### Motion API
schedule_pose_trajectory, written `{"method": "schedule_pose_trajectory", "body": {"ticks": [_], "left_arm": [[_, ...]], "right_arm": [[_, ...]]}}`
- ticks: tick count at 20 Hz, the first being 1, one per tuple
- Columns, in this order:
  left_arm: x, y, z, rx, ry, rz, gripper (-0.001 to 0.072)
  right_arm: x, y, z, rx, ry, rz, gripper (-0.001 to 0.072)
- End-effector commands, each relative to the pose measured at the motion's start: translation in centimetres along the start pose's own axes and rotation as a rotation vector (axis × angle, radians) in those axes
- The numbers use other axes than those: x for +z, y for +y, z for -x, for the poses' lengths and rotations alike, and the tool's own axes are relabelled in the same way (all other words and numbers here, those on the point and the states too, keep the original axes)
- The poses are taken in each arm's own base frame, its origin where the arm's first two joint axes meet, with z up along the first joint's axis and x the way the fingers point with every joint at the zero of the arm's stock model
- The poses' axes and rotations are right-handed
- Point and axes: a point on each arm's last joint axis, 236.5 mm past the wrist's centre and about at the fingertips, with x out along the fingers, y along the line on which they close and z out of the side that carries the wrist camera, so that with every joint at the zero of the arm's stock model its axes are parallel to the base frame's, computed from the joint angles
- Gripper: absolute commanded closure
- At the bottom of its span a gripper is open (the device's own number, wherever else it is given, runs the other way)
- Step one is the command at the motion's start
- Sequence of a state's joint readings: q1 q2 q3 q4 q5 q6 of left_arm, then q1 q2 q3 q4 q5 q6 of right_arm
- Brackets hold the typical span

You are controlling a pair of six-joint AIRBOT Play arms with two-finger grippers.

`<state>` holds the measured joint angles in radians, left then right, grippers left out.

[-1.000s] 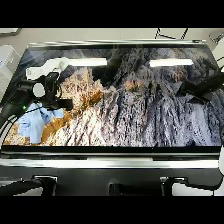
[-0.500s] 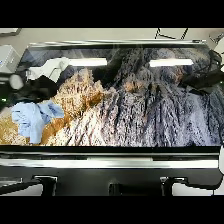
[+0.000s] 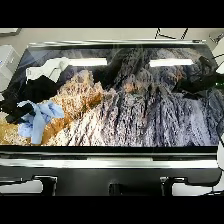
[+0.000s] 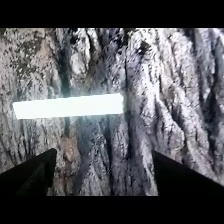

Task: Fold the clothes and pants, and hang the long-sleeved shirts on hangers.

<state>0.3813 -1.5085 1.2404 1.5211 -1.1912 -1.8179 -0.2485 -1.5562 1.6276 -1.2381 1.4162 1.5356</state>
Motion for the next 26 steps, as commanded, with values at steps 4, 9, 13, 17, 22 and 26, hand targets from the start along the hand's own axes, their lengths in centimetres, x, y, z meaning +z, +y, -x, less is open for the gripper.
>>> {"method": "schedule_pose_trajectory", "body": {"ticks": [4, 9, 13, 17, 22, 26], "left_arm": [[2.6, -6.3, 9.0, -0.178, -0.275, -0.182, 0.0681], [-8.8, -20.6, 32.7, -0.705, -0.772, -0.485, 0.0681], [-20.8, -27.1, 37.4, -1.070, -0.718, -0.582, 0.0681], [-28.6, -34.0, 30.4, -1.188, -0.546, -0.634, 0.0681], [-35.7, -36.5, 9.2, -0.844, -0.094, -0.547, 0.0629], [-30.8, -32.5, 6.2, -0.678, -0.011, -0.531, 0.0000]], "right_arm": [[-1.6, 2.0, 1.3, 0.066, 0.042, 0.011, 0.0018], [-0.9, 3.7, 5.7, 0.076, -0.084, 0.047, 0.0019], [-1.3, 5.2, 10.2, 0.075, -0.191, 0.086, 0.0019], [-1.3, 5.7, 14.5, 0.037, -0.321, 0.121, 0.0026], [-2.1, 4.7, 15.5, -0.021, -0.326, 0.125, 0.0027], [-2.1, 3.7, 12.6, -0.022, -0.230, 0.085, 0.0015]]}}
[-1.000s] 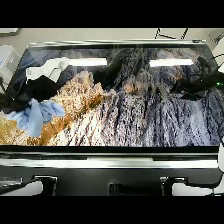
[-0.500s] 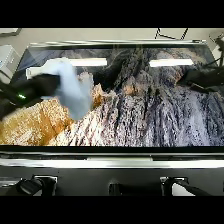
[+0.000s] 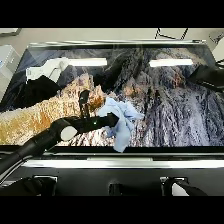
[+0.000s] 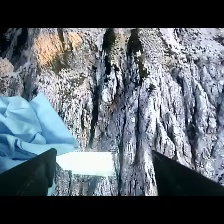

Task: Fold the clothes and pants, and hang the long-sleeved shirts on hangers.

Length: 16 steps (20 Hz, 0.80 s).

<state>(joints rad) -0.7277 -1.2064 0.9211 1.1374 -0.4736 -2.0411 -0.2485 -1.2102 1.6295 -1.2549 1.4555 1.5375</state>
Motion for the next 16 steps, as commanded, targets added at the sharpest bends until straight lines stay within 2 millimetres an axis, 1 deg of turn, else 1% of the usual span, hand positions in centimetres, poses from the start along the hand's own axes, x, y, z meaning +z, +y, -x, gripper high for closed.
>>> {"method": "schedule_pose_trajectory", "body": {"ticks": [1, 2, 3, 4, 5, 6, 7, 8, 9, 12, 14, 16], "left_arm": [[0.3, 6.7, 1.6, 0.137, 0.147, -0.008, 0.0000], [0.5, 8.8, 3.5, 0.176, 0.215, -0.019, 0.0000], [-0.4, 10.7, 5.5, 0.203, 0.310, -0.003, 0.0000], [-2.0, 11.9, 6.8, 0.207, 0.401, 0.008, 0.0000], [-3.7, 12.6, 7.4, 0.196, 0.474, 0.006, 0.0000], [-5.0, 13.1, 7.2, 0.188, 0.505, 0.007, 0.0000], [-6.0, 13.6, 6.3, 0.181, 0.498, 0.022, -0.0001], [-5.9, 14.2, 5.1, 0.176, 0.453, 0.057, 0.0000], [-5.4, 14.4, 3.9, 0.162, 0.400, 0.101, 0.0000], [-2.6, 14.4, 0.5, 0.097, 0.254, 0.245, 0.0000], [-1.1, 14.4, -1.6, 0.048, 0.187, 0.313, 0.0000], [-0.6, 14.6, -3.0, 0.021, 0.163, 0.350, 0.0001]], "right_arm": [[-1.3, -1.0, -2.8, -0.005, 0.108, -0.035, 0.0009], [-2.1, -1.2, -4.6, 0.010, 0.170, -0.051, 0.0008], [-3.0, -1.2, -6.3, 0.034, 0.237, -0.070, 0.0008], [-4.1, -0.9, -8.2, 0.071, 0.314, -0.089, 0.0008], [-5.1, -0.5, -10.0, 0.105, 0.382, -0.106, 0.0008], [-6.1, -0.3, -11.7, 0.129, 0.448, -0.118, 0.0008], [-7.2, 0.1, -13.5, 0.139, 0.505, -0.118, 0.0008], [-8.1, 0.5, -15.0, 0.145, 0.549, -0.111, 0.0008], [-8.9, 1.0, -16.5, 0.149, 0.586, -0.104, 0.0008], [-10.7, 2.4, -19.7, 0.157, 0.650, -0.080, 0.0007], [-11.7, 3.0, -21.2, 0.159, 0.683, -0.069, 0.0006], [-12.8, 3.1, -22.4, 0.161, 0.724, -0.068, 0.0006]]}}
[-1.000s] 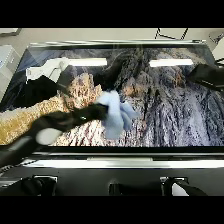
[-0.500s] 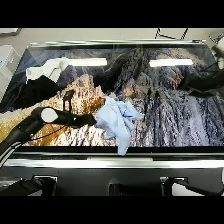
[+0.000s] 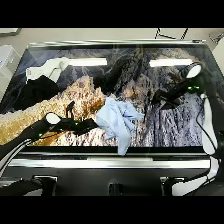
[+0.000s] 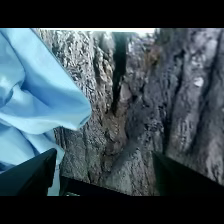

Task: Fold the clothes and pants, and hang the long-sleeved shirts on hangers.

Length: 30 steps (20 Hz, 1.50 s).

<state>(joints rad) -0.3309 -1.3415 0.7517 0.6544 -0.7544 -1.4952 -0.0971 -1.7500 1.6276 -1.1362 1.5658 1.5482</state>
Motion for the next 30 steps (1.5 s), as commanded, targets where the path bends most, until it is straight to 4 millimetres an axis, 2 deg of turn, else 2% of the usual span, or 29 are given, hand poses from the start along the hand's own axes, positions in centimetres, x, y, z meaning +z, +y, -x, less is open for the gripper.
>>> {"method": "schedule_pose_trajectory", "body": {"ticks": [1, 5, 6, 8, 9, 11, 12, 14, 16, 17, 19, 21, 23, 24, 26, 27, 28, 30], "left_arm": [[2.5, -0.2, -2.4, -0.079, -0.082, 0.096, 0.0001], [2.0, 0.2, -4.3, -0.084, -0.065, 0.089, 0.0004], [2.2, 0.3, -4.4, -0.073, -0.083, 0.083, 0.0054], [2.5, 0.4, -4.6, -0.059, -0.104, 0.074, 0.0440], [2.5, 0.5, -4.6, -0.056, -0.104, 0.069, 0.0578], [2.5, 0.4, -4.4, -0.054, -0.106, 0.056, 0.0616], [2.4, 0.3, -4.3, -0.055, -0.103, 0.049, 0.0680], [2.3, 0.0, -4.2, -0.060, -0.103, 0.045, 0.0680], [2.3, -0.2, -4.0, -0.066, -0.103, 0.040, 0.0681], [2.4, -0.6, -3.7, -0.073, -0.111, 0.032, 0.0681], [3.0, -1.7, -2.6, -0.093, -0.143, -0.027, 0.0681], [3.9, -3.4, -0.4, -0.128, -0.192, -0.078, 0.0682], [5.2, -6.1, 3.3, -0.180, -0.280, -0.171, 0.0682], [6.1, -8.0, 5.7, -0.214, -0.340, -0.230, 0.0682], [7.6, -13.3, 12.7, -0.312, -0.493, -0.326, 0.0682], [7.8, -16.3, 16.8, -0.368, -0.572, -0.380, 0.0682], [7.3, -19.6, 21.4, -0.432, -0.658, -0.444, 0.0681], [5.1, -25.1, 30.0, -0.549, -0.806, -0.560, 0.0681]], "right_arm": [[-0.2, 0.1, -3.4, 0.012, 0.080, 0.000, 0.0007], [-0.2, 0.7, -5.2, 0.069, 0.123, -0.013, 0.0007], [-0.3, 0.9, -5.5, 0.086, 0.130, -0.020, 0.0007], [-0.6, 1.1, -6.4, 0.096, 0.148, -0.025, 0.0007], [-0.8, 1.2, -7.0, 0.097, 0.155, -0.028, 0.0008], [-1.3, 2.0, -8.5, 0.104, 0.170, -0.024, 0.0009], [-1.5, 2.6, -9.3, 0.107, 0.176, -0.014, 0.0009], [-1.4, 4.2, -10.7, 0.109, 0.166, 0.010, 0.0013], [-1.6, 6.4, -11.7, 0.126, 0.162, 0.027, 0.0092], [-2.0, 7.4, -12.0, 0.137, 0.170, 0.042, 0.0211], [-2.6, 8.2, -12.4, 0.137, 0.186, 0.084, 0.0660], [-2.1, 8.4, -11.2, 0.141, 0.162, 0.102, 0.0670], [0.2, 9.4, -6.9, 0.150, 0.035, 0.181, 0.0672], [1.8, 10.2, -3.5, 0.152, -0.067, 0.222, 0.0674], [4.4, 12.5, 6.4, 0.148, -0.335, 0.310, 0.0673], [4.7, 13.8, 11.5, 0.150, -0.466, 0.347, 0.0673], [4.1, 15.4, 16.9, 0.149, -0.605, 0.396, 0.0672], [0.9, 18.4, 25.8, 0.137, -0.848, 0.497, 0.0671]]}}
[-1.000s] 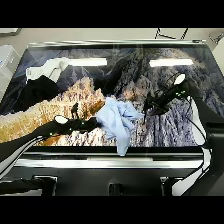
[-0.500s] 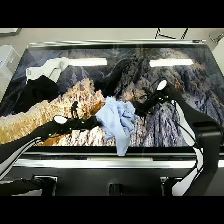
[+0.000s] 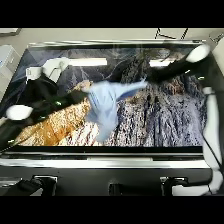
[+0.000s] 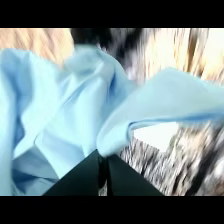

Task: Fold the clothes and pants, and hang the long-sleeved shirts on hangers.

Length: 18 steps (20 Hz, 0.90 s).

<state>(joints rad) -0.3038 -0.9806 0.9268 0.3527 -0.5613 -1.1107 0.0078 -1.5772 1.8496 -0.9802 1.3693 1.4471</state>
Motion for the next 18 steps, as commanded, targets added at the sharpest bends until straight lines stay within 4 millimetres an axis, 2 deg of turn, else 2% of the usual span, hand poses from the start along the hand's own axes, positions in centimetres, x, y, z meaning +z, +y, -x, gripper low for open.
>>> {"method": "schedule_pose_trajectory", "body": {"ticks": [1, 3, 4, 6, 7, 8, 10, 12, 13, 15, 17, 18], "left_arm": [[8.3, -12.8, 9.0, -0.196, -0.265, -0.198, 0.0681], [10.0, -17.4, 13.3, -0.261, -0.358, -0.270, 0.0681], [10.1, -18.3, 14.6, -0.264, -0.383, -0.307, 0.0681], [9.6, -18.4, 15.6, -0.232, -0.384, -0.375, 0.0681], [9.2, -17.6, 15.2, -0.198, -0.359, -0.385, 0.0681], [8.8, -16.1, 14.3, -0.154, -0.327, -0.378, 0.0681], [6.8, -11.2, 11.1, -0.047, -0.223, -0.332, 0.0681], [3.3, -4.3, 6.8, 0.061, -0.095, -0.259, 0.0681], [2.0, -0.6, 4.5, 0.119, -0.056, -0.209, 0.0681], [0.6, 5.5, 0.3, 0.222, -0.014, -0.141, 0.0681], [-1.0, 10.5, -3.5, 0.294, 0.056, -0.089, 0.0680], [-2.5, 12.2, -5.5, 0.303, 0.113, -0.031, 0.0680]], "right_arm": [[5.4, 7.1, 15.2, -0.064, -0.422, 0.211, 0.0671], [4.5, 10.5, 21.3, -0.092, -0.554, 0.286, 0.0671], [3.6, 11.4, 23.7, -0.123, -0.591, 0.309, 0.0671], [1.2, 11.1, 26.0, -0.196, -0.582, 0.284, 0.0671], [-0.3, 10.3, 26.0, -0.232, -0.528, 0.258, 0.0671], [-2.4, 8.9, 25.1, -0.263, -0.430, 0.210, 0.0671], [-7.0, 5.7, 21.5, -0.300, -0.174, 0.129, 0.0671], [-10.8, 2.3, 16.8, -0.308, 0.028, 0.043, 0.0671], [-12.0, 0.3, 14.3, -0.316, 0.080, 0.003, 0.0671], [-13.2, -3.6, 9.1, -0.334, 0.095, -0.065, 0.0670], [-14.7, -7.0, 4.4, -0.348, 0.086, -0.156, 0.0670], [-15.7, -8.1, 2.7, -0.353, 0.097, -0.208, 0.0670]]}}
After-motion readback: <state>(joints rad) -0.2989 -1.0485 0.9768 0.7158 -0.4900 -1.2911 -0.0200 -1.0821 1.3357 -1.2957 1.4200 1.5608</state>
